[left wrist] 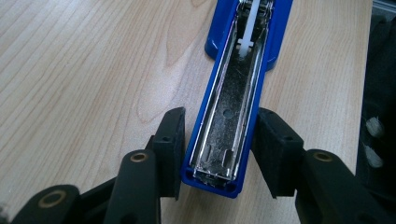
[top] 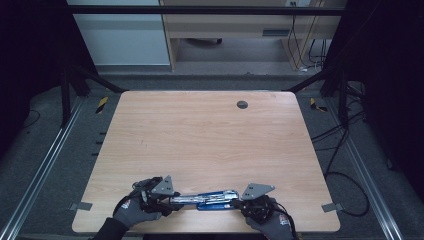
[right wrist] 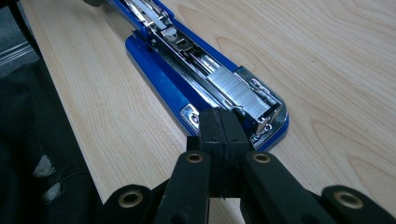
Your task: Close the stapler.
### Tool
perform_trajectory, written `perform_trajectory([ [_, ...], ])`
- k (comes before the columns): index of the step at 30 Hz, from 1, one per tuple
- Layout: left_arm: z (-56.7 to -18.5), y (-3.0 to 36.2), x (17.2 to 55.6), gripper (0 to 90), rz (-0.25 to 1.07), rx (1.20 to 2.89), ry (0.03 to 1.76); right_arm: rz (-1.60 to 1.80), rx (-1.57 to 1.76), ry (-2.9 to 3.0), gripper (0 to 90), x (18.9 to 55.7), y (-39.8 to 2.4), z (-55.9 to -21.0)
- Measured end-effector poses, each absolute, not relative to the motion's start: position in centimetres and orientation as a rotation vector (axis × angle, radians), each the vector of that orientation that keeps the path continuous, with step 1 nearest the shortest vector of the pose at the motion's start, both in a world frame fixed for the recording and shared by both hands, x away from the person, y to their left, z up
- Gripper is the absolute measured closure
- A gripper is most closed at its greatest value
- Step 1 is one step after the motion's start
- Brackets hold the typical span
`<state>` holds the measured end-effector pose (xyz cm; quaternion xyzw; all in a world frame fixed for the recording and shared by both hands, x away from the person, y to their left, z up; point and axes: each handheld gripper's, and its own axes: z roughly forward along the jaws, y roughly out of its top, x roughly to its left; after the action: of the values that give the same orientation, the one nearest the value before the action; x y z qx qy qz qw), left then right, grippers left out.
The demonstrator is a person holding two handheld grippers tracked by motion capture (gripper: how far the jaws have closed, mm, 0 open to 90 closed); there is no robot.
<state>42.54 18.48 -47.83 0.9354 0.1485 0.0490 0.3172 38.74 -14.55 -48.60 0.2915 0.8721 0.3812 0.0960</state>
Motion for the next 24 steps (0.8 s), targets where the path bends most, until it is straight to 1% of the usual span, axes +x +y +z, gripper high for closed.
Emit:
perform_trajectory([
  [24,-47.16,18.47,43.05,58.5,0.079,2.478,0.355,1.133,0.861,2.580,90.0,38.79,-14.49,-48.64],
])
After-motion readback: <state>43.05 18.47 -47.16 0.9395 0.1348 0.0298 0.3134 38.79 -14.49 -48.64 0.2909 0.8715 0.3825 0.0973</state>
